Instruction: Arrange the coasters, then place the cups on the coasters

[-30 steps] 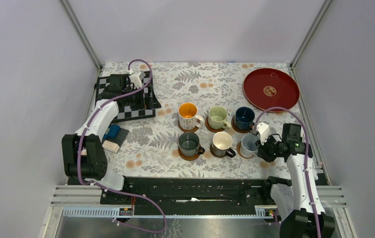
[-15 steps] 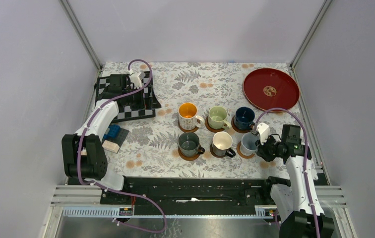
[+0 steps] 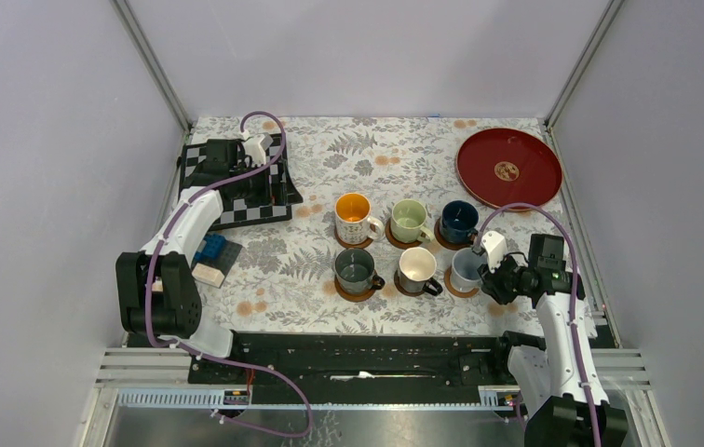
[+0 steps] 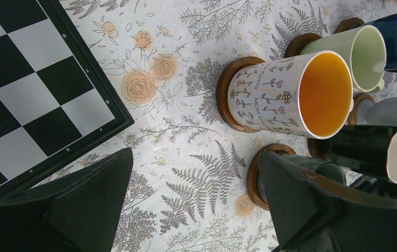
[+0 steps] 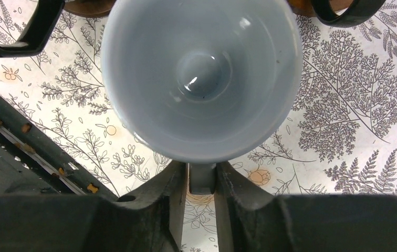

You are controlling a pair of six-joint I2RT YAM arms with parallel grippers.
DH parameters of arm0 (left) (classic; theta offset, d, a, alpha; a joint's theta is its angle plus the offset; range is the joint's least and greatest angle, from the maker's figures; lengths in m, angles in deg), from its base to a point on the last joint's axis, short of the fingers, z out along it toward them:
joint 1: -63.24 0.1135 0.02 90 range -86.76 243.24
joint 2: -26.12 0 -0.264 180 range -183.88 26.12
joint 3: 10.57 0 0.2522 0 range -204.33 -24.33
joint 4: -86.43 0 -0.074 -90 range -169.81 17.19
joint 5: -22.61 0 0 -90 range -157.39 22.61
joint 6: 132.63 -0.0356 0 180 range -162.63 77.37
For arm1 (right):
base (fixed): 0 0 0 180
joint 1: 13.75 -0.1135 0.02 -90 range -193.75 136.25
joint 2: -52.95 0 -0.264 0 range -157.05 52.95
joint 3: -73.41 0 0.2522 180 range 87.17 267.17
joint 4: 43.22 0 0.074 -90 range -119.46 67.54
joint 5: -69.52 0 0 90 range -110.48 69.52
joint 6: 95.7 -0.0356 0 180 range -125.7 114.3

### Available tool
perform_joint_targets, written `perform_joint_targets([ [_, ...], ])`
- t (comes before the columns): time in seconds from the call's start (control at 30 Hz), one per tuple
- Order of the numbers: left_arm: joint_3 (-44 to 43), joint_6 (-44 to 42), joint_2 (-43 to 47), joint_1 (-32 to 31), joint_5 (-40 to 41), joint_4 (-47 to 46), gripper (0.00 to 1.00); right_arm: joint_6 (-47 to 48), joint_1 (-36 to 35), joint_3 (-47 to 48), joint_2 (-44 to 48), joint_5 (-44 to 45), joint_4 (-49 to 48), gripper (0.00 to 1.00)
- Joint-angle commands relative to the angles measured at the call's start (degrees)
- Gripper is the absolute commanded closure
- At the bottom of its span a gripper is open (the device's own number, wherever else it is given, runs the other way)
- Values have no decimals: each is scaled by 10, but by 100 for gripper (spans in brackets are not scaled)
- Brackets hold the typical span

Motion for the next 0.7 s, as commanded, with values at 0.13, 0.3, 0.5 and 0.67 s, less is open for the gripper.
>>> perform_joint_targets([
  [0.13, -23, 7, -5, -2, -13, -24, 1, 25, -2, 21, 9, -12, 32, 52],
  [0.3, -24, 9, -7, -2, -16, -24, 1, 32, -2, 27, 15, -11, 44, 47],
  [0.5, -25, 9, -6, -2, -18, -25, 1, 30, -2, 32, 24, -5, 55, 46],
  [0.67, -25, 11, -10, -2, -21, -26, 1, 26, -2, 29, 28, 2, 47, 48],
])
